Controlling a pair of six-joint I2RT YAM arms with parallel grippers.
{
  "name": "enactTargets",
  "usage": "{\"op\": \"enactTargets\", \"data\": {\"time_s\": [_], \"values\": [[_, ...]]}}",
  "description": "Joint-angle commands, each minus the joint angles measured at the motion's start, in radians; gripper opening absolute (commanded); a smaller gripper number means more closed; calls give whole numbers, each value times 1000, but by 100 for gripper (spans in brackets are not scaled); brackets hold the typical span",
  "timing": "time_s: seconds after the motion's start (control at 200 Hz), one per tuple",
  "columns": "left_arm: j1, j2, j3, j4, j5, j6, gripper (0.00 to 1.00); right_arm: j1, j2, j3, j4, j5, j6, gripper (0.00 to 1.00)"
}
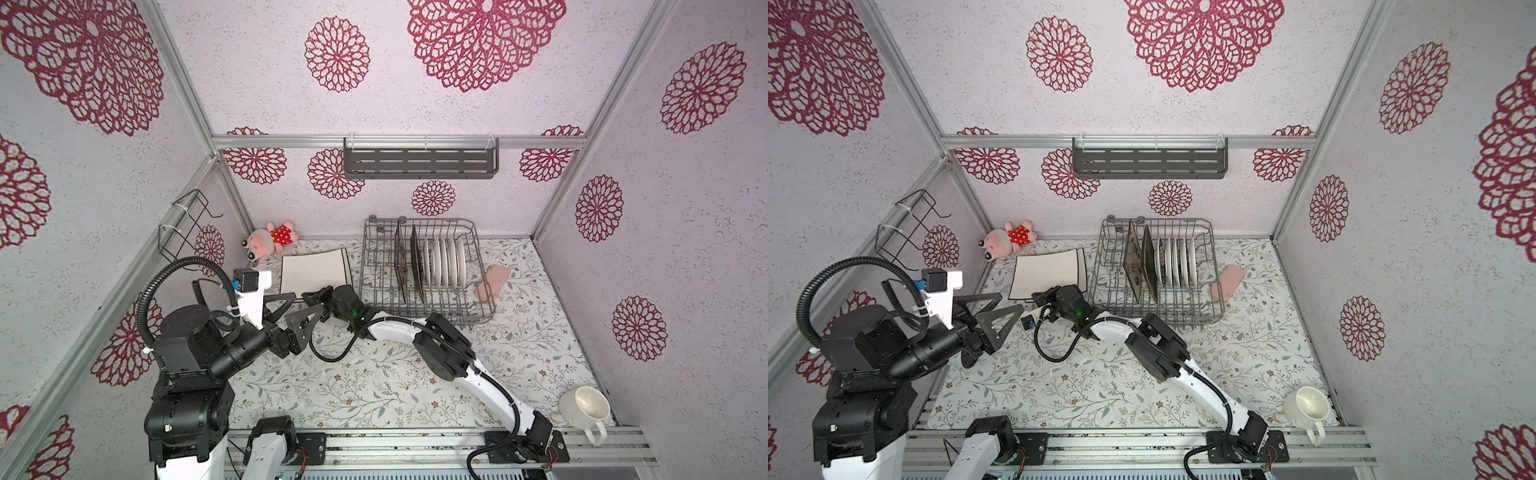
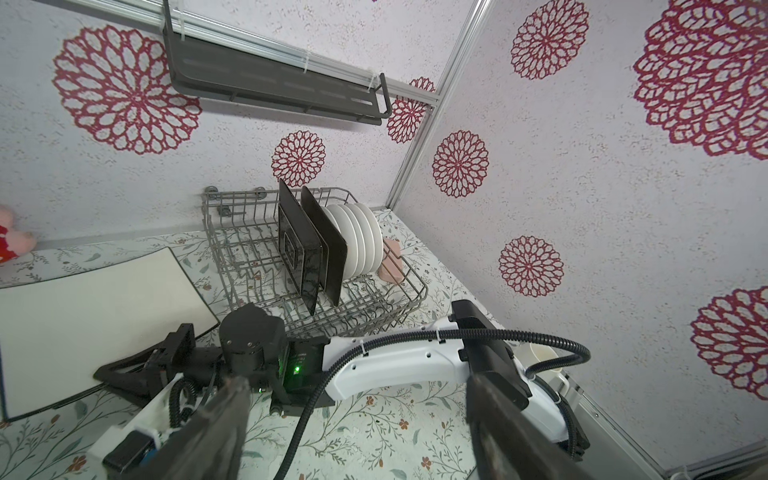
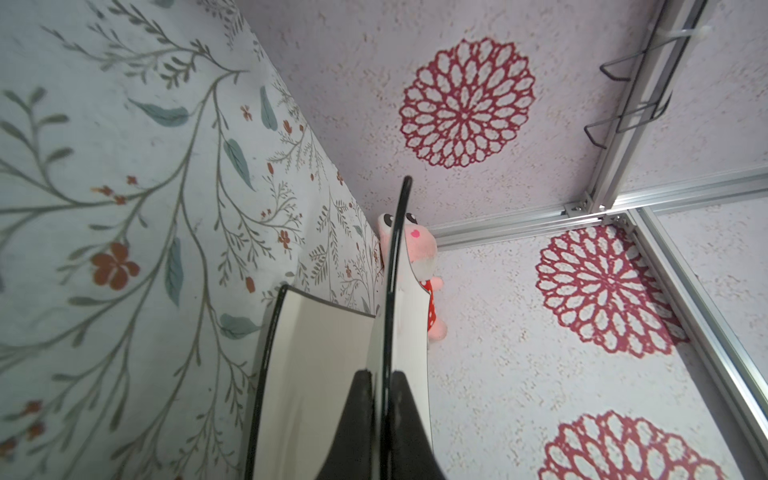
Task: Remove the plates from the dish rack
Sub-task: 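Lower the white square plate with the right gripper onto the first plate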
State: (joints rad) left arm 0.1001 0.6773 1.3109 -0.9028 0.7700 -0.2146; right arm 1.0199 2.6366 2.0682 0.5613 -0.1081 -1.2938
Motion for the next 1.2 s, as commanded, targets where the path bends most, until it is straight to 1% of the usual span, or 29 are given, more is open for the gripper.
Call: {"op": "enactTargets", "data": {"time_s": [0.0, 0.18, 0.3, 0.605, 0.765, 0.81, 0.875, 0.976, 1.021, 1.076, 1.196], "values": [[-11, -23, -17, 10, 11, 12, 83, 24, -48, 119, 168, 16, -80, 0], [-31, -55, -21, -24, -11, 27, 83, 24, 31, 220, 132, 63, -97, 0], [-44, -71, -28, -28, -20, 32, 83, 17, 67, 267, 106, 74, -103, 0], [-69, -83, -35, -42, -56, 53, 84, -5, 95, 282, 101, 125, -137, 1], [-72, -84, -38, -44, -61, 55, 84, -12, 102, 284, 112, 143, -147, 4], [-72, -85, -40, -44, -61, 55, 84, -13, 104, 282, 119, 151, -149, 6], [-72, -84, -41, -44, -63, 55, 84, -17, 107, 282, 120, 160, -156, 12], [-72, -83, -39, -45, -63, 55, 84, -21, 109, 281, 127, 169, -162, 25], [-73, -82, -38, -45, -64, 56, 84, -23, 106, 280, 126, 172, -161, 28], [-73, -83, -37, -49, -67, 57, 84, -24, 105, 279, 126, 176, -162, 31], [-73, -82, -33, -53, -71, 60, 84, -30, 103, 279, 120, 178, -165, 31]]}}
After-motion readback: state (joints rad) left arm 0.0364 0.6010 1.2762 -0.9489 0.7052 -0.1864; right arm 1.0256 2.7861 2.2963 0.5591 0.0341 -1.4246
